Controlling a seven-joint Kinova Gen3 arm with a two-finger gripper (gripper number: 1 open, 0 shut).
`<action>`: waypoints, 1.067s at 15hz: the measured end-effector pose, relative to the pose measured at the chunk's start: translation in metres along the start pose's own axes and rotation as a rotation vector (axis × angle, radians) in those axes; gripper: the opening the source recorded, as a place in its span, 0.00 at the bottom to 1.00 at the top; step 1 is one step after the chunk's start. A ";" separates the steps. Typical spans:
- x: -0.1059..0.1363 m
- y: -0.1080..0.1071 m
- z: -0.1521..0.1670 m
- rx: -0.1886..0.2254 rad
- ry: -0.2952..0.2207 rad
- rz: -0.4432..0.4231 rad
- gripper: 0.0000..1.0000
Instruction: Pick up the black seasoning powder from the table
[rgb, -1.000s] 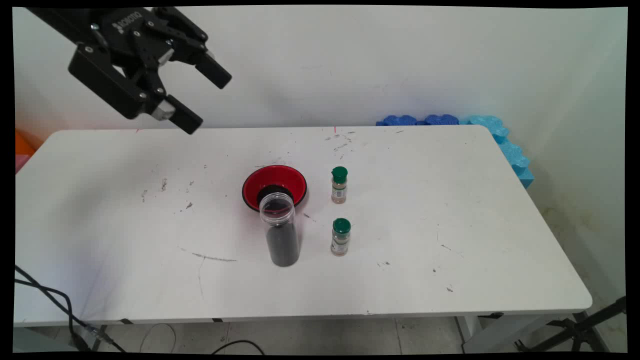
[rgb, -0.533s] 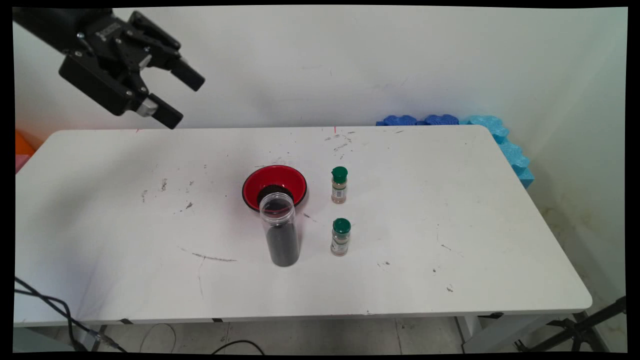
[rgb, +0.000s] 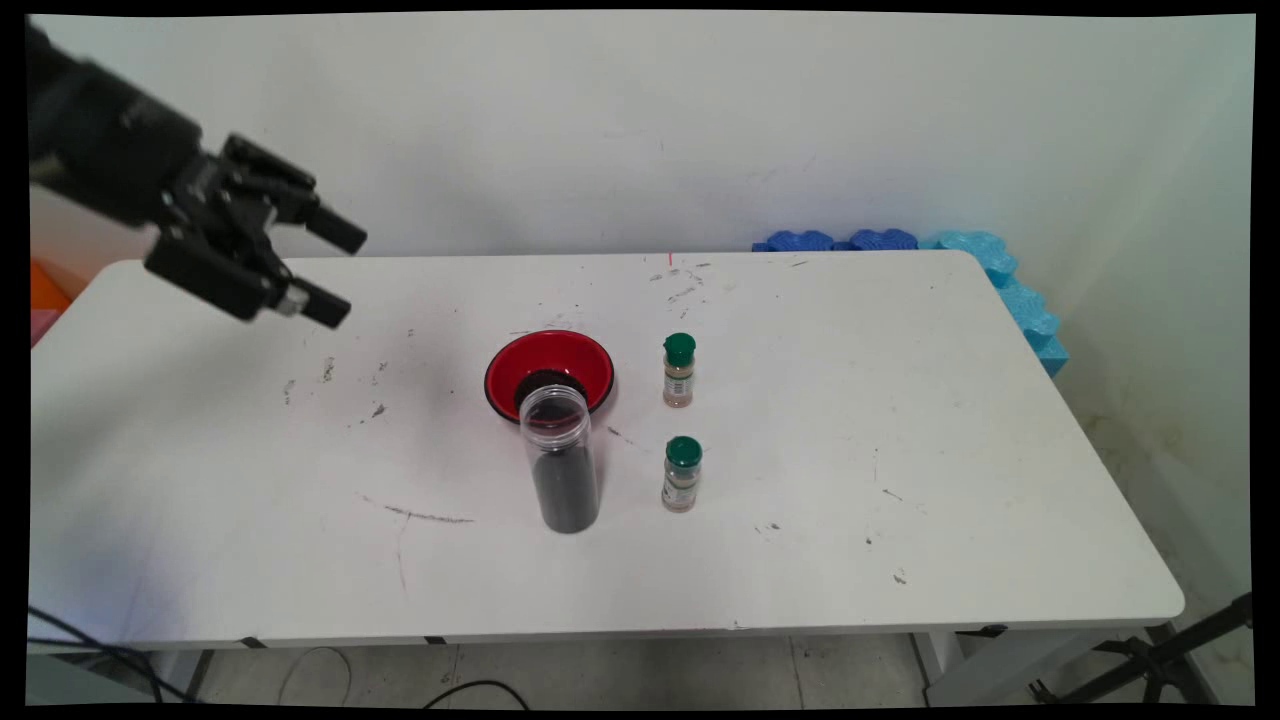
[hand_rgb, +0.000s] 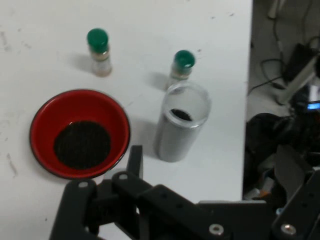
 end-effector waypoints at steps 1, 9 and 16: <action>-0.010 0.001 0.006 0.016 -0.001 -0.008 1.00; -0.057 -0.002 0.062 0.058 0.006 -0.032 1.00; -0.082 0.001 0.114 0.040 -0.004 -0.029 1.00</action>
